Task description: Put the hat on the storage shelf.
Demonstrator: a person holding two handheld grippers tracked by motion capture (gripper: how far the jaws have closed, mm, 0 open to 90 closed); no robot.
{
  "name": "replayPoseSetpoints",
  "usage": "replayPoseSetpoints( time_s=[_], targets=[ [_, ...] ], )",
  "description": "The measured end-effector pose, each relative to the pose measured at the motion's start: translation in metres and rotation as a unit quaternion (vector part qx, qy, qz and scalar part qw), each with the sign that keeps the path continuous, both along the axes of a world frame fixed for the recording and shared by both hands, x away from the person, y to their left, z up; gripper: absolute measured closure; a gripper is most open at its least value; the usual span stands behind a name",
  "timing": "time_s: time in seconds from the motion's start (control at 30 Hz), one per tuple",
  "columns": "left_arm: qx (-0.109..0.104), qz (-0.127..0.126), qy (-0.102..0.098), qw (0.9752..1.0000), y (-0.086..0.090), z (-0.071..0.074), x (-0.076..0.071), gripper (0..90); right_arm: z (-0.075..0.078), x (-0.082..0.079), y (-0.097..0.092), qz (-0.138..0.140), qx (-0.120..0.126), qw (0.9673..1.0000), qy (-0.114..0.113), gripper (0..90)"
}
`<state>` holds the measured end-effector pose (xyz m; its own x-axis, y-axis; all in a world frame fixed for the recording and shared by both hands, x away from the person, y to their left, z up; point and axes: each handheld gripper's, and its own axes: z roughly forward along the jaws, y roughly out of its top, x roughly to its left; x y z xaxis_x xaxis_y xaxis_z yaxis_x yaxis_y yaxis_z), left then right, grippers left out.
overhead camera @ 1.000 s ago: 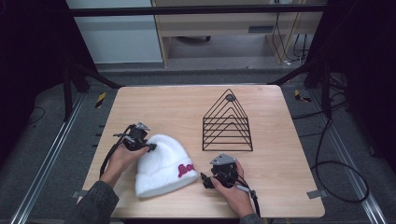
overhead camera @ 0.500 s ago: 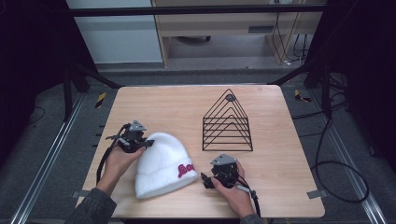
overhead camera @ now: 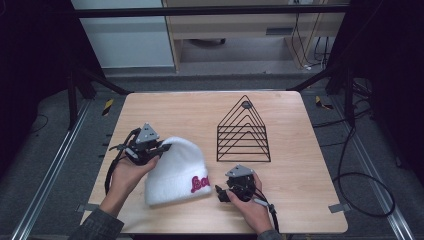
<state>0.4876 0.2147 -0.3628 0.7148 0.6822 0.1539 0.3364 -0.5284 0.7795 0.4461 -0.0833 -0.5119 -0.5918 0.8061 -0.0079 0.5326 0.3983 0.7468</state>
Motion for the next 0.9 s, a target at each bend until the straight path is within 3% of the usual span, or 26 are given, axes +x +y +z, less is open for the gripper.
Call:
replayPoseSetpoints(
  time_s=[0.13,0.33,0.37,0.6,0.73,0.9],
  targets=[
    [-0.003,-0.008,-0.014,0.9999,-0.003,0.013,-0.005,81.8,0.0,0.0,0.0,0.0,0.001,1.0,0.001,13.7],
    [0.003,-0.021,-0.046,0.9987,-0.007,0.046,-0.013,81.8,0.0,0.0,0.0,0.001,0.0,1.0,0.0,13.7],
    [0.003,-0.021,-0.046,0.9987,-0.007,0.046,-0.013,81.8,0.0,0.0,0.0,0.0,0.0,1.0,0.0,13.7],
    [0.026,-0.028,-0.077,0.9963,-0.014,0.087,-0.009,81.8,0.0,0.0,0.0,0.0,-0.001,1.0,-0.001,13.7],
    [0.03,-0.038,-0.08,0.9957,-0.015,0.104,-0.002,81.7,0.0,0.0,0.0,0.0,-0.001,1.0,0.0,13.7],
    [0.009,-0.045,-0.09,0.9949,-0.015,0.124,0.002,81.7,0.0,0.0,0.0,0.0,-0.001,1.0,0.0,13.7]
  ],
)
